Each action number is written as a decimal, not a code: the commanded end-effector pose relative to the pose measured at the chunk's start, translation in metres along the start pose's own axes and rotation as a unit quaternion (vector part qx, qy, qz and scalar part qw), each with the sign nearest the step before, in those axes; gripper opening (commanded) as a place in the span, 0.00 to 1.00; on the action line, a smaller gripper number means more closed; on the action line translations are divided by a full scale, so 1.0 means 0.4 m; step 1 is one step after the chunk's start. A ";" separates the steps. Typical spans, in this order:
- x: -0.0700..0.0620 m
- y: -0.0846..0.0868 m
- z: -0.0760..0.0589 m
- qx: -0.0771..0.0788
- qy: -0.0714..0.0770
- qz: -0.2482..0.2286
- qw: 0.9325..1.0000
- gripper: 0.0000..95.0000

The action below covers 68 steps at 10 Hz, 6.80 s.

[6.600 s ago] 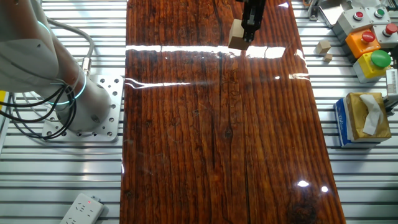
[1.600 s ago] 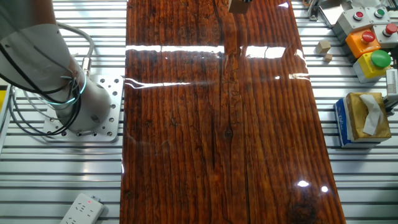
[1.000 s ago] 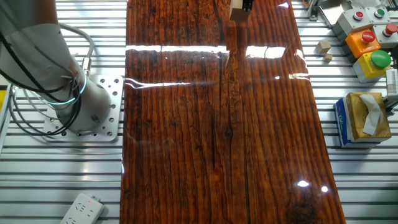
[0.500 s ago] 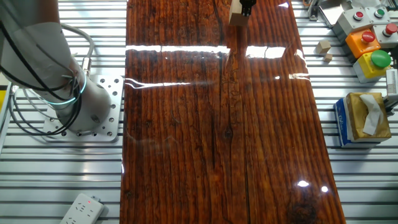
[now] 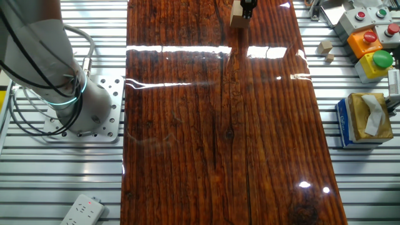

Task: Pick up the small block on the left and move it to the right

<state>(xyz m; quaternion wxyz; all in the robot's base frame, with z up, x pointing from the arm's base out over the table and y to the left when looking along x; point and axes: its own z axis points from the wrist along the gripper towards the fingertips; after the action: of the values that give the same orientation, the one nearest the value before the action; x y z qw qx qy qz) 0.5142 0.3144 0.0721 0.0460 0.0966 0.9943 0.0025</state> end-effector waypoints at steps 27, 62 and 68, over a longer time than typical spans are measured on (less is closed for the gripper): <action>0.007 0.000 0.047 -0.002 -0.013 -0.017 1.000 0.40; 0.016 0.006 -0.143 0.017 -0.008 -0.052 0.998 0.00; 0.017 0.006 -0.142 0.018 -0.008 -0.053 0.998 0.00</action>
<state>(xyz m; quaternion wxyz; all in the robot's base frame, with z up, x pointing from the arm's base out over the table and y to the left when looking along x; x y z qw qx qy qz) 0.5039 0.3192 0.1273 0.0519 0.0446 0.9975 -0.0180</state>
